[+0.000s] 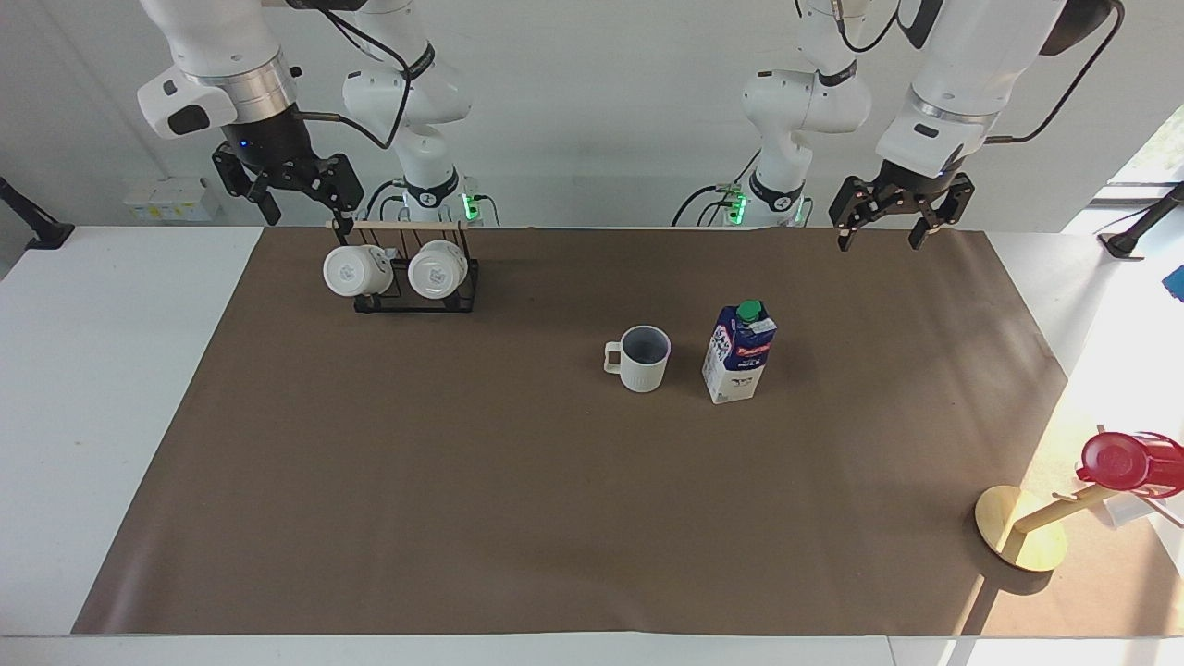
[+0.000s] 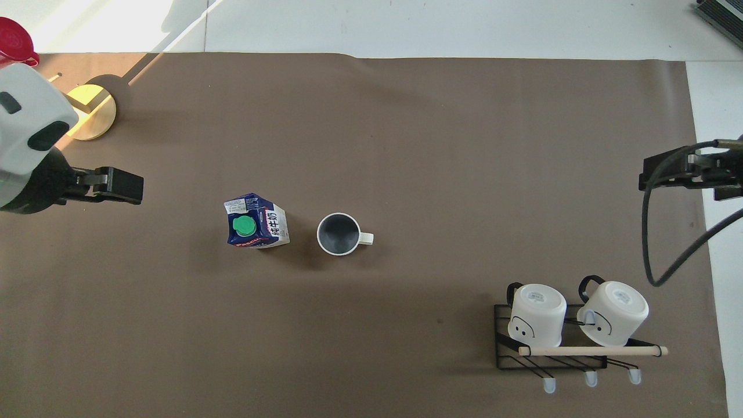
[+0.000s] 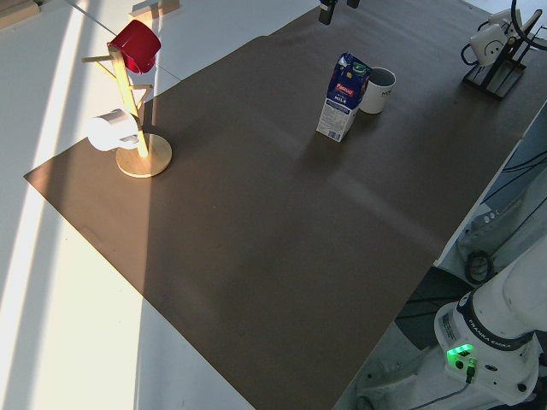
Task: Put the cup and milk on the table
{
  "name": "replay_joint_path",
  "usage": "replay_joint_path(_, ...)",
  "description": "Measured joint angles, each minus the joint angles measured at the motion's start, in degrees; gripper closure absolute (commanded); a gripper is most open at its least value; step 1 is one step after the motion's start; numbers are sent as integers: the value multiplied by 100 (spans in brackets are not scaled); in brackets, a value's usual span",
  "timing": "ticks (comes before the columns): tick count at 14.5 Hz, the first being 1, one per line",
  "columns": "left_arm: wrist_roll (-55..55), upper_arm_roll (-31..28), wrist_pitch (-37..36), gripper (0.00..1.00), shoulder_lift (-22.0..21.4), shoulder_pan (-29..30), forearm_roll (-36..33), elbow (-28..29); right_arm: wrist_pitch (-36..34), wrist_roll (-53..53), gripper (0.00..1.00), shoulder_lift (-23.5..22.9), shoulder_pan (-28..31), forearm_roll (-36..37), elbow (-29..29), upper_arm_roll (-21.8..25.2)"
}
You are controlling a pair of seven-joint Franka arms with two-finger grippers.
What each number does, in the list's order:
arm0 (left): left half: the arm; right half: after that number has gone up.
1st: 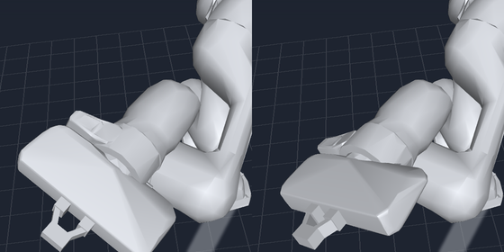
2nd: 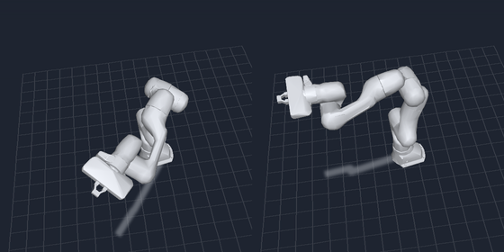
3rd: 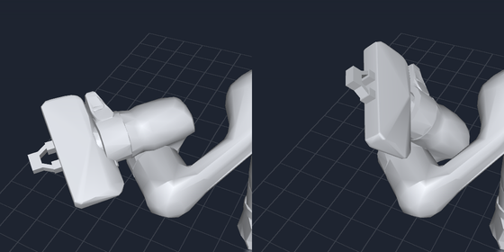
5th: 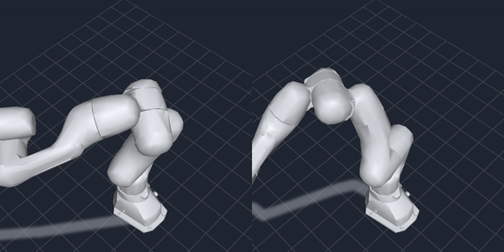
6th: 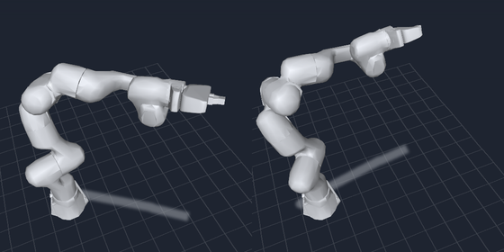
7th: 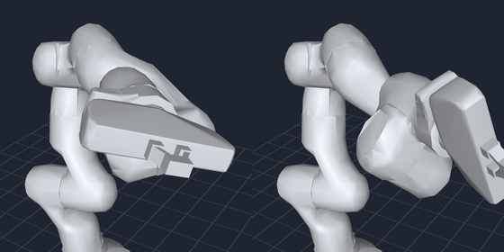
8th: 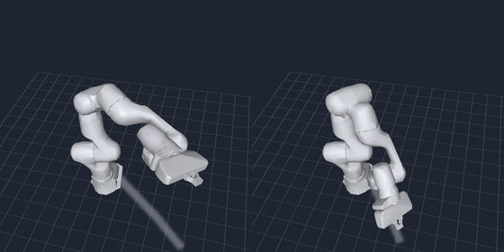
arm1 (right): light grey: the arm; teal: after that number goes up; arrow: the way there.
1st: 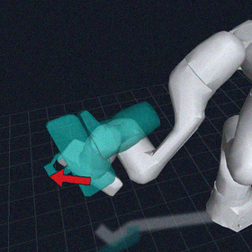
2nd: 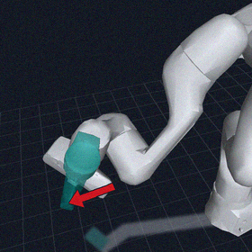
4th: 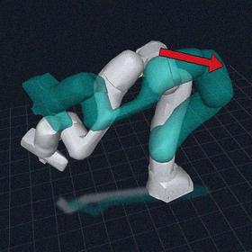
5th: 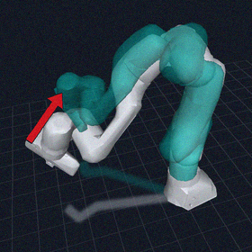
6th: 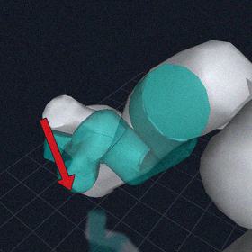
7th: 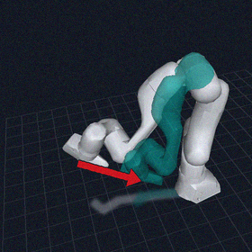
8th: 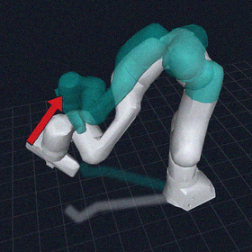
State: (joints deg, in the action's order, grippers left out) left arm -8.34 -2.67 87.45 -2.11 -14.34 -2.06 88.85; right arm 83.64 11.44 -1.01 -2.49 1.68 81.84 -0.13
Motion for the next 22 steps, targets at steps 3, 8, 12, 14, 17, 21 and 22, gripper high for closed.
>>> replay_joint_path(3,367,-11,-101,0,-39,223,-1,-47,0,0,0,1,0,0,0,0)
replay_joint_path(8,431,-23,-149,0,-145,388,-1,-68,0,0,0,3,0,0,0,0)
replay_joint_path(12,478,-21,-155,0,-150,450,0,-68,0,0,0,5,0,0,0,0)
replay_joint_path(14,479,-16,-158,0,-150,450,1,-68,0,0,0,8,0,0,0,0)
replay_joint_path(17,483,-13,-161,0,-150,450,5,-68,0,0,0,15,0,0,0,0)
replay_joint_path(21,486,-6,-167,0,-156,450,217,-67,0,0,0,18,0,-1,0,0)
replay_joint_path(22,486,-4,-170,0,-159,450,249,-67,0,0,0,18,0,-1,0,0)
